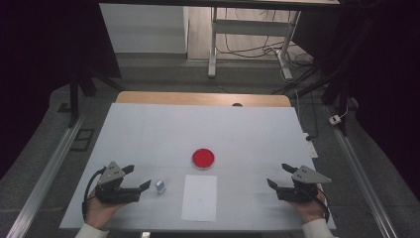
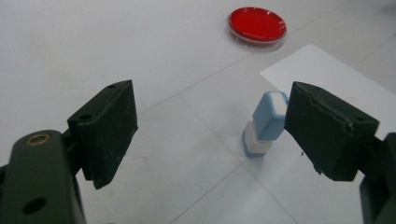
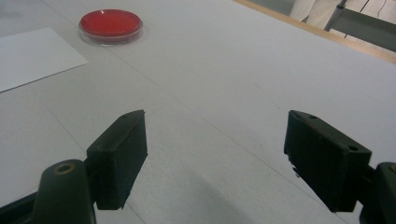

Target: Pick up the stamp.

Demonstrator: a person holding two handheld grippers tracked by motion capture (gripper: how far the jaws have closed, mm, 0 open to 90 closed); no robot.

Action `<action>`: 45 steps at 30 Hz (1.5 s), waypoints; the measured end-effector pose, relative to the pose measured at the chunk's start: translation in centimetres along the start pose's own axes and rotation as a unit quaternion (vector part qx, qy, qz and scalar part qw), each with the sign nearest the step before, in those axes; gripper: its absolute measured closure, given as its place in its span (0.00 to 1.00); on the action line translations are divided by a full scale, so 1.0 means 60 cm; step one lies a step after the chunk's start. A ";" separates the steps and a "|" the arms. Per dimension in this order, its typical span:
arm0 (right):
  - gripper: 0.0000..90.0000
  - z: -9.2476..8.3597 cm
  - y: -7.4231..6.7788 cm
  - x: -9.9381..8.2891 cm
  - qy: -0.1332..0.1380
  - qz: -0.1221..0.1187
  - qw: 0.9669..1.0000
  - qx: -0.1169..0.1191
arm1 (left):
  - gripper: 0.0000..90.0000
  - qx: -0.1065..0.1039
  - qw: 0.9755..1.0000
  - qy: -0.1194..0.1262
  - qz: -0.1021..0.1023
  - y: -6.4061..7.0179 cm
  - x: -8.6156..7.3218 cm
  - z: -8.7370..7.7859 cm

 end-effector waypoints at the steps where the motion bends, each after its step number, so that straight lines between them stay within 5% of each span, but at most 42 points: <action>1: 0.23 0.000 0.000 0.000 0.000 0.000 1.000 -0.001 | 0.19 -0.002 1.000 0.001 0.001 0.001 0.002 -0.001; 13: 0.23 0.001 0.001 -0.001 0.000 -0.001 1.000 -0.002 | 0.20 -0.038 0.998 -0.022 0.040 0.018 0.034 -0.003; 22: 0.23 0.003 0.000 -0.002 -0.005 0.001 1.000 0.000 | 0.20 -0.063 0.992 -0.062 0.091 0.015 0.066 0.018; 36: 0.24 0.005 -0.002 -0.004 -0.005 -0.001 1.000 -0.001 | 0.21 -0.086 0.987 -0.087 0.103 0.038 0.058 0.022; 45: 0.25 0.005 -0.003 -0.004 -0.007 -0.003 1.000 0.000 | 0.24 -0.077 0.985 -0.114 0.105 0.057 0.049 0.035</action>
Point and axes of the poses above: each handheld gripper's, and its own axes: z roughly forward along the jaws, x roughly out of its top, y roughly to its right, the point moved 5 cm from there along z, roughly forward along the jaws, and after that the axes turned 6 degrees about x, right-handed, at the moved point
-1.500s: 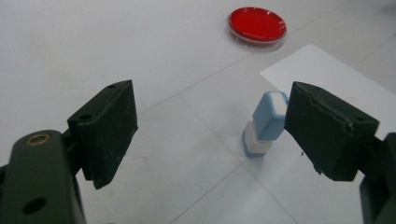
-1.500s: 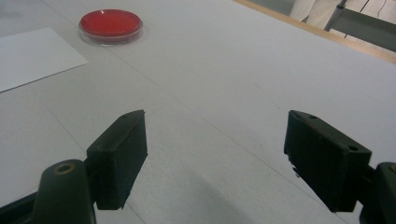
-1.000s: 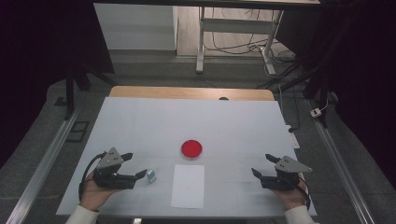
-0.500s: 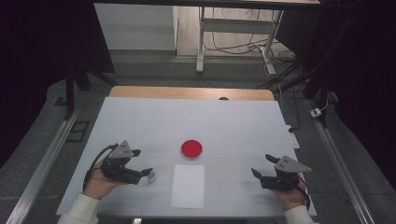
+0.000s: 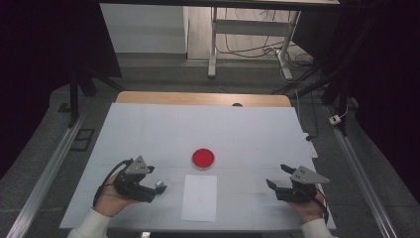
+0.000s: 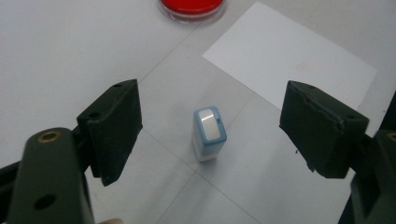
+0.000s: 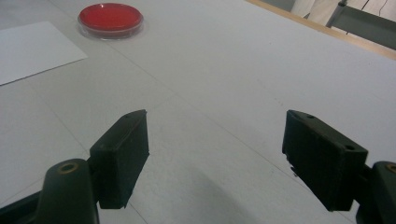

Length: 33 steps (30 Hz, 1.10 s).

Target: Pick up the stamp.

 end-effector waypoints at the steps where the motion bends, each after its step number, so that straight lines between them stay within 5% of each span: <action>1: 0.25 0.001 0.000 0.000 0.002 0.001 1.000 0.002 | 0.24 0.004 1.000 -0.010 0.001 0.002 -0.002 0.006; 14: 0.25 0.003 -0.001 -0.003 -0.003 0.000 1.000 0.003 | 0.44 0.021 0.999 -0.041 0.001 0.008 -0.018 0.032; 26: 0.25 0.003 -0.001 -0.004 -0.008 -0.001 1.000 0.004 | 0.64 0.036 0.999 -0.041 -0.003 0.007 -0.023 0.038; 33: 0.25 0.003 0.000 -0.006 -0.008 0.001 1.000 0.003 | 0.81 0.024 0.999 -0.037 -0.019 0.003 -0.026 0.039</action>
Point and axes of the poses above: each handheld gripper's, and its own axes: z roughly forward along the jaws, x roughly out of its top, y roughly to its right, the point moved 5 cm from there along z, roughly forward along the jaws, and after that the axes turned 6 degrees about x, right-handed, at the moved point
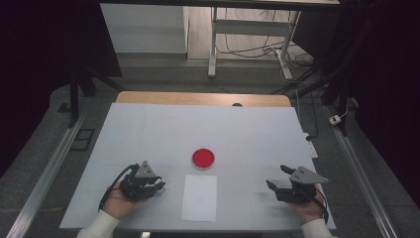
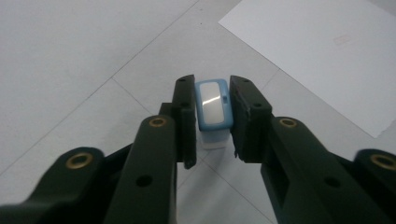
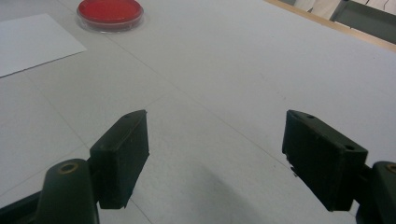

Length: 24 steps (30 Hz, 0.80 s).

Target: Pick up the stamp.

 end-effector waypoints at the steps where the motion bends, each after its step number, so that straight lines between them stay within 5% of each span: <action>1: 0.25 0.000 0.000 0.000 0.000 0.000 1.000 0.000 | 0.82 -0.002 1.000 0.000 -0.002 0.000 0.000 0.000; 13: 0.25 0.000 -0.001 -0.001 -0.003 -0.003 1.000 0.000 | 0.83 -0.009 1.000 0.003 -0.008 -0.002 -0.001 -0.001; 24: 0.25 -0.001 -0.001 -0.001 0.000 -0.002 1.000 -0.001 | 0.83 -0.012 0.999 0.033 -0.029 -0.009 0.003 -0.012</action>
Point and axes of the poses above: each handheld gripper's, and its own axes: z roughly forward along the jaws, x roughly out of its top, y roughly to its right, the point moved 5 cm from there along z, roughly forward along the jaws, and after that the axes turned 6 degrees about x, right-handed, at the moved point
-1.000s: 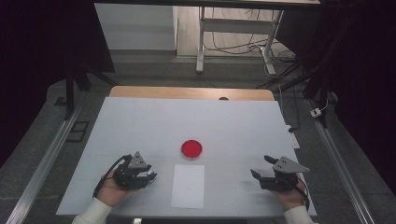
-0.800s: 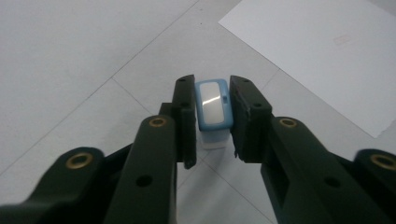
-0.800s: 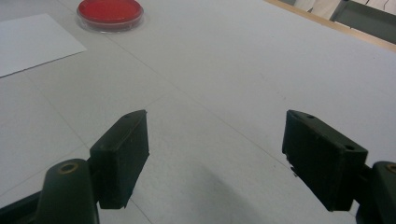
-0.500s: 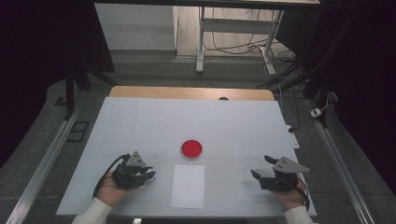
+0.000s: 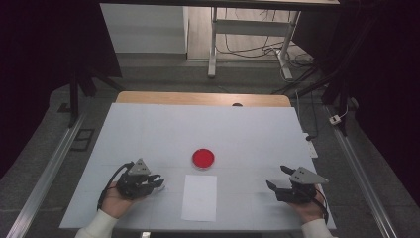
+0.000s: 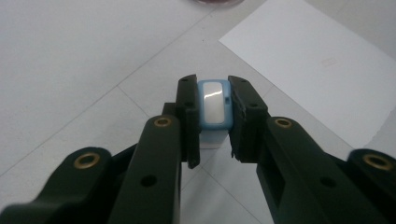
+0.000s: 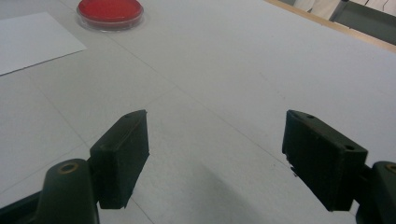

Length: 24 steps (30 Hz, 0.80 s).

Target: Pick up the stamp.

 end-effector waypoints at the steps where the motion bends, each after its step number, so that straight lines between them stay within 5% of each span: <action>1: 0.25 0.000 0.000 0.000 0.000 0.000 1.000 0.000 | 0.83 0.001 1.000 0.003 -0.001 -0.001 0.001 -0.001; 13: 0.25 0.001 0.000 0.000 0.002 -0.002 1.000 0.000 | 0.83 0.001 0.998 0.054 -0.035 -0.012 0.010 -0.018; 24: 0.25 0.001 -0.001 0.000 0.004 -0.002 1.000 0.000 | 0.83 -0.011 0.992 0.106 -0.066 -0.019 0.023 -0.039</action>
Point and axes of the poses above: each handheld gripper's, and its own axes: z roughly forward along the jaws, x roughly out of its top, y roughly to its right, the point moved 5 cm from there along z, roughly forward along the jaws, and after that the axes turned 6 degrees about x, right-handed, at the moved point
